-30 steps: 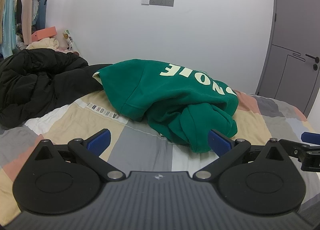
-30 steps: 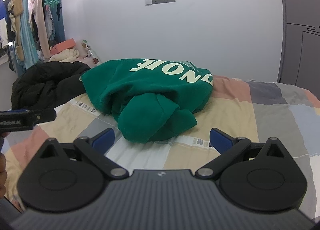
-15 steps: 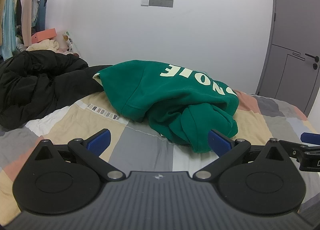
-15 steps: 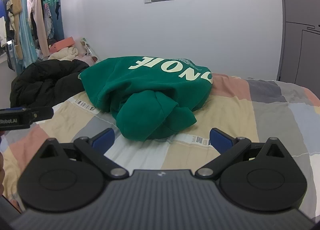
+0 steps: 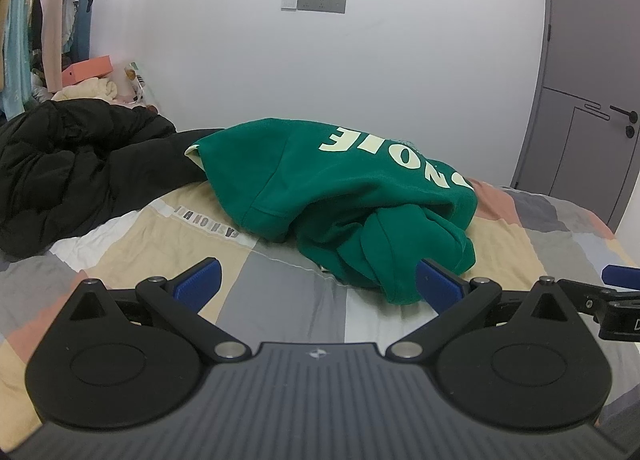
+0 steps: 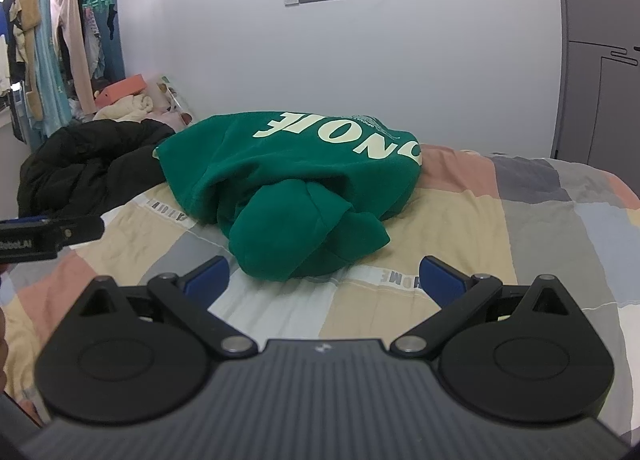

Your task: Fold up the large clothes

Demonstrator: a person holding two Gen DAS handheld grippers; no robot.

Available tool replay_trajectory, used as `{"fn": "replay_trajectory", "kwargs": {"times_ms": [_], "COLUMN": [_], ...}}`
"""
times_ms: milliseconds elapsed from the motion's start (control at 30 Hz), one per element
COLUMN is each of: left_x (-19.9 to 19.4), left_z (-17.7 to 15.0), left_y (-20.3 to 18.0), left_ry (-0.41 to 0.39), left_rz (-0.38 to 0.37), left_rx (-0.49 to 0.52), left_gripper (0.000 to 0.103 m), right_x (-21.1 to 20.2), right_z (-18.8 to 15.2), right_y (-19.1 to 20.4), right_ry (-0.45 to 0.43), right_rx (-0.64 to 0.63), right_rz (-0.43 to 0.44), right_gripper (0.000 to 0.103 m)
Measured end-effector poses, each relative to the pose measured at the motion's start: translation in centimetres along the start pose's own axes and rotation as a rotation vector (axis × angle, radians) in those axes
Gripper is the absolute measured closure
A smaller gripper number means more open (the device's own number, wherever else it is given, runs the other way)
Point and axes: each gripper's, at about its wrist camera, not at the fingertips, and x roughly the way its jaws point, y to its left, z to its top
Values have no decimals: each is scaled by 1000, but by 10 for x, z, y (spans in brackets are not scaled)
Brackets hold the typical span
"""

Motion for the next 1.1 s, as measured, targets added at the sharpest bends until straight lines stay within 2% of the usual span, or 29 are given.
{"fn": "replay_trajectory", "kwargs": {"times_ms": [733, 967, 1100], "left_x": [8, 25, 40], "left_z": [2, 24, 47], "left_y": [3, 5, 14], "left_ry": [6, 1, -38], "left_rz": [-6, -30, -20], "left_rx": [9, -6, -62], "left_gripper": [0, 0, 0], "right_x": [5, 20, 34], "right_z": [3, 27, 52], "right_y": [0, 3, 2], "right_ry": [9, -3, 14], "right_rx": [25, -1, 10], "right_rz": [-17, -34, -34], "right_gripper": [0, 0, 0]}}
